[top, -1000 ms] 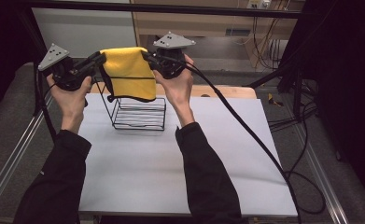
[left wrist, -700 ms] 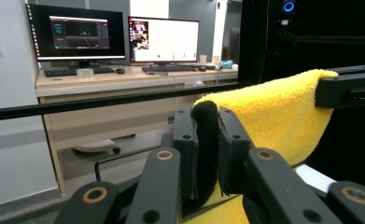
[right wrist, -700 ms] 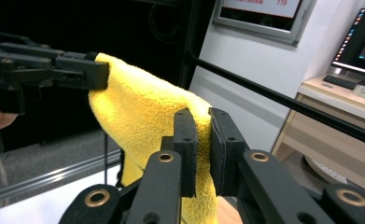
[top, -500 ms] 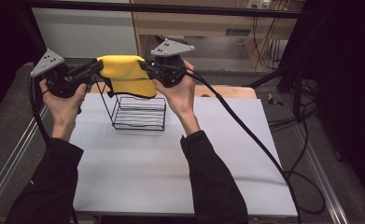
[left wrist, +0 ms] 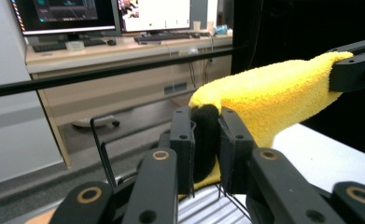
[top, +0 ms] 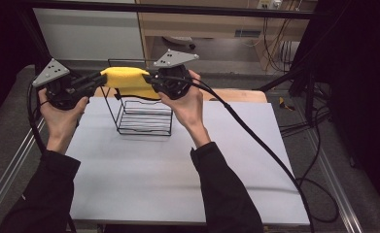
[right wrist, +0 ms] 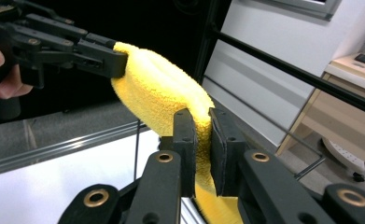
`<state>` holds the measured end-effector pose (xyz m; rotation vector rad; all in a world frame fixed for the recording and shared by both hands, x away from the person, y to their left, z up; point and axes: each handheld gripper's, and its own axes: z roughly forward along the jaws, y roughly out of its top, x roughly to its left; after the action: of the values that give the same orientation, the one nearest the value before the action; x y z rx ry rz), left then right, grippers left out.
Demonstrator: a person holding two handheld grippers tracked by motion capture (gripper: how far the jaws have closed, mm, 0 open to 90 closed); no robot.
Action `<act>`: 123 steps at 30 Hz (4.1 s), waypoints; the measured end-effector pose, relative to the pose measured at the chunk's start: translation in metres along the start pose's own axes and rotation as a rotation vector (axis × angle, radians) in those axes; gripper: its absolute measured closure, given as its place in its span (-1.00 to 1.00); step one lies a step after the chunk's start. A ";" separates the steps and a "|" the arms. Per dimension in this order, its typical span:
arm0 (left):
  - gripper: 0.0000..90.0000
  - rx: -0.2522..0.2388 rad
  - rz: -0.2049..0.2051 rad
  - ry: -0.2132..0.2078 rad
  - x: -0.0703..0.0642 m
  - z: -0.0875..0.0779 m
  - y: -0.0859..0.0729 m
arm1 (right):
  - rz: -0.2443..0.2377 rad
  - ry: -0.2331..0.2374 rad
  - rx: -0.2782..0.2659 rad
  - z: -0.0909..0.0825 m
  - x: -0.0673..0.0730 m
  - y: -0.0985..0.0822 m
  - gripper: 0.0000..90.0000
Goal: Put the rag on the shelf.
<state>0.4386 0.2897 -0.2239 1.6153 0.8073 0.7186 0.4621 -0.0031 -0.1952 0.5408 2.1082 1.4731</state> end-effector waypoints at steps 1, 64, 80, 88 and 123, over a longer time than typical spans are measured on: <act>0.71 0.006 0.005 -0.001 0.000 -0.001 -0.001 | -0.002 0.013 0.010 0.000 0.002 -0.003 0.82; 1.00 0.301 0.005 -0.046 -0.008 0.037 -0.035 | 0.149 0.082 0.175 0.030 0.009 -0.070 0.99; 0.88 0.264 -0.049 -0.068 -0.007 0.034 -0.042 | 0.156 0.038 0.110 0.025 0.005 -0.081 0.67; 0.33 0.281 -0.029 -0.089 -0.017 0.010 -0.055 | 0.177 0.032 0.082 -0.021 0.001 -0.088 0.15; -0.78 0.402 -0.006 -0.178 -0.075 0.001 -0.187 | 0.396 -0.010 0.257 -0.142 -0.027 -0.272 -0.97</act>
<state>0.3726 0.2519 -0.4101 2.0033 0.8633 0.4147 0.3875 -0.2144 -0.4067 1.1128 2.2897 1.3955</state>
